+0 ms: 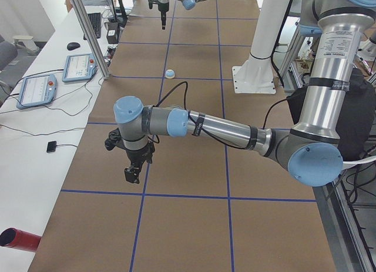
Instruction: Place and press bell with both arms
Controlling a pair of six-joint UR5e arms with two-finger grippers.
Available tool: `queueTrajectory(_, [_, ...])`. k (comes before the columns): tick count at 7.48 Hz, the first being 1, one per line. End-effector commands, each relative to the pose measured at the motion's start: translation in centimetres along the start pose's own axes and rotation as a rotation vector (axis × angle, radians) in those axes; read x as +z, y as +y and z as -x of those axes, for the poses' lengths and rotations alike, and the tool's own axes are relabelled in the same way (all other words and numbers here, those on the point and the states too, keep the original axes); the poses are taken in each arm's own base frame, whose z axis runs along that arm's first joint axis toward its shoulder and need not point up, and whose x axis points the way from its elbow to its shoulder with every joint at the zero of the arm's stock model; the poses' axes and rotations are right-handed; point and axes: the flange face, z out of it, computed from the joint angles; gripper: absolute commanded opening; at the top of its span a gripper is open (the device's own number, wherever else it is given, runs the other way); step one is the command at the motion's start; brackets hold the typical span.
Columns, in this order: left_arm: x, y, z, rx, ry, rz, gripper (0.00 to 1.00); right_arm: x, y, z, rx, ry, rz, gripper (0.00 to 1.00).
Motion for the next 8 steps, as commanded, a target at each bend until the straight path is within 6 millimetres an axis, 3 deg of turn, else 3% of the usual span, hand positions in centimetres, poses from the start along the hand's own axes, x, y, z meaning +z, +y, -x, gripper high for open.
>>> queueTrajectory(1, [0.3, 0.9, 1.7, -0.013, 0.008, -0.007, 1.0, -2.0, 4.2, -16.3, -0.074, -0.003, 0.032, 1.0])
queueTrajectory(2, [0.4, 1.1, 1.7, -0.013, 0.008, -0.007, 1.0, -2.6, 7.1, -22.9, -0.104, 0.022, 0.041, 1.0])
queueTrajectory(3, [0.4, 1.1, 1.7, -0.009, 0.007, -0.012, 1.0, -2.8, 9.8, -27.9, -0.09, 0.016, 0.055, 1.0])
queueTrajectory(4, [0.7, 1.2, 1.9, -0.018, 0.009, -0.005, 1.0, -2.8, 12.8, -31.4, -0.074, -0.019, 0.063, 1.0])
queueTrajectory(6, [1.9, 2.0, 2.5, -0.045, 0.017, 0.016, 1.0, -3.1, 18.1, -35.5, 0.017, -0.038, 0.066, 1.0])
queueTrajectory(8, [2.5, 2.3, 3.0, -0.057, 0.02, 0.029, 1.0, -2.9, 20.1, -36.5, 0.045, -0.025, 0.079, 1.0])
